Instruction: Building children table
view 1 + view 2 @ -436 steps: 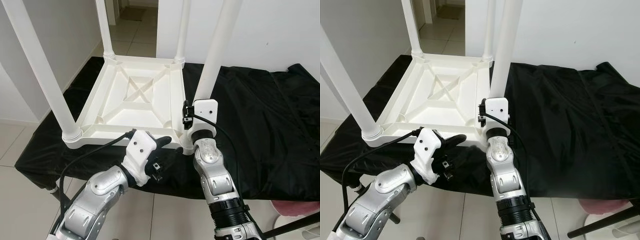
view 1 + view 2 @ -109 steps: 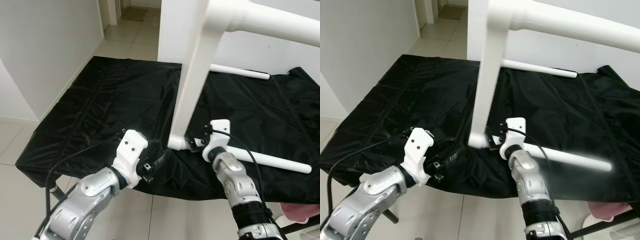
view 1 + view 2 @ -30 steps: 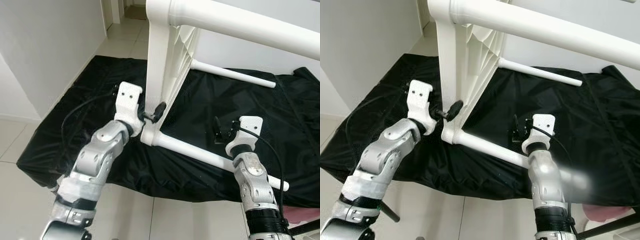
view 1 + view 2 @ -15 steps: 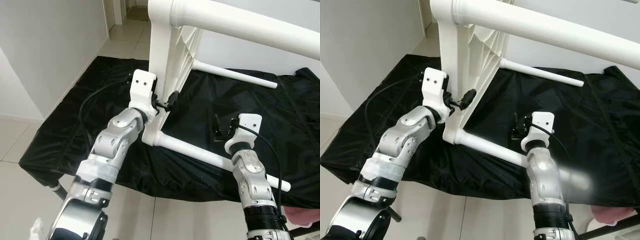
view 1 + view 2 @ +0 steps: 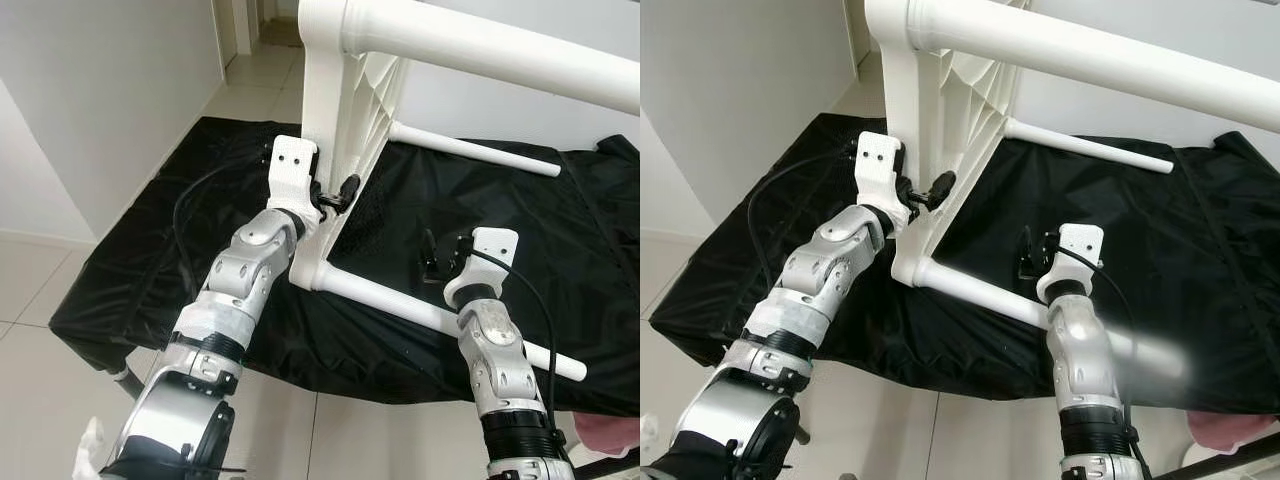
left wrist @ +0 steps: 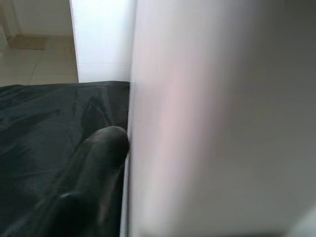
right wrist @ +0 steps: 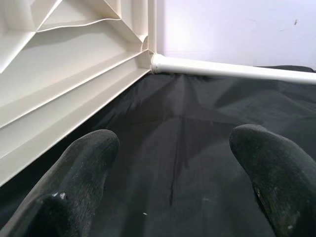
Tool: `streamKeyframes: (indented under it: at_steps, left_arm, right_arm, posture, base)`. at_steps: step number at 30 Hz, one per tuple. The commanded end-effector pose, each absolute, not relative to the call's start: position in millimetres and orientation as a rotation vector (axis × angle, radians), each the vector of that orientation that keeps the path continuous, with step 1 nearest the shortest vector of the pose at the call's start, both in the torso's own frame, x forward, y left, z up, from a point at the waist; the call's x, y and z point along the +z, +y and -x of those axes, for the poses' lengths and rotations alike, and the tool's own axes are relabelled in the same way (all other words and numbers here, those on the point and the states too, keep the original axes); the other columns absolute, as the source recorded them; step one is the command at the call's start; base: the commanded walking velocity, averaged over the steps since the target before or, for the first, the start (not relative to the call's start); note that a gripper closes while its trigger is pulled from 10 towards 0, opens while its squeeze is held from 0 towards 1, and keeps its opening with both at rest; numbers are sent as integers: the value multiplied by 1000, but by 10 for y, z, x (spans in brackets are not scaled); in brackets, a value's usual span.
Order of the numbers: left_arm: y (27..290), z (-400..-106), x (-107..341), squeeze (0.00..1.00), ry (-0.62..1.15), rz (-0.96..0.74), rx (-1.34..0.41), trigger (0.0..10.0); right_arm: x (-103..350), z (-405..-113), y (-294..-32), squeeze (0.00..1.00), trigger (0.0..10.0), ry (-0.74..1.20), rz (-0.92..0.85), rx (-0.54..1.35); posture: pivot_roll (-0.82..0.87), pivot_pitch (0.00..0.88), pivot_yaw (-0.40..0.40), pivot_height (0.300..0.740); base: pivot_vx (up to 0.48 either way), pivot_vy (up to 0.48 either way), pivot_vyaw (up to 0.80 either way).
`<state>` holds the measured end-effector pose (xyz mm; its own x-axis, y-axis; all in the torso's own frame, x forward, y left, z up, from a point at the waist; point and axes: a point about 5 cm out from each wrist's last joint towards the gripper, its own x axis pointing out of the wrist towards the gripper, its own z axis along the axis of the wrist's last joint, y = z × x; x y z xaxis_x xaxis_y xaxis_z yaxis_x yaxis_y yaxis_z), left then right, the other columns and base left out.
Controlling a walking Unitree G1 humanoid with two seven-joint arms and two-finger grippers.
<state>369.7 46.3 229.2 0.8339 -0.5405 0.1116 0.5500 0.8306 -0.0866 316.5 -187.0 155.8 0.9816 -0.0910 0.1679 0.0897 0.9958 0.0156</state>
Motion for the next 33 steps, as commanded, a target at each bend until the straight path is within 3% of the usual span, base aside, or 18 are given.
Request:
streamKeyframes:
  at_steps: [1, 12, 33]
  left_arm:
    - [499, -3744, 2275, 0, -74, 104, -513, 0]
    - [658, -3768, 2270, 0, -107, 75, -457, 0]
    - [1220, -3370, 2475, 0, -246, -20, -254, 0]
  right_arm:
    - [1531, -3171, -1859, 0, 10000, -159, -9, -94]
    - [1528, -3186, -1858, 0, 10000, -158, 0, -94]
    - [1516, -3222, -1831, 0, 10000, -153, 13, -76]
  posture:
    - [2, 28, 41, 740]
    - [13, 31, 39, 740]
    - [44, 49, 16, 740]
  base:
    - [0, 0, 0]
    - [0, 0, 0]
    - [0, 0, 0]
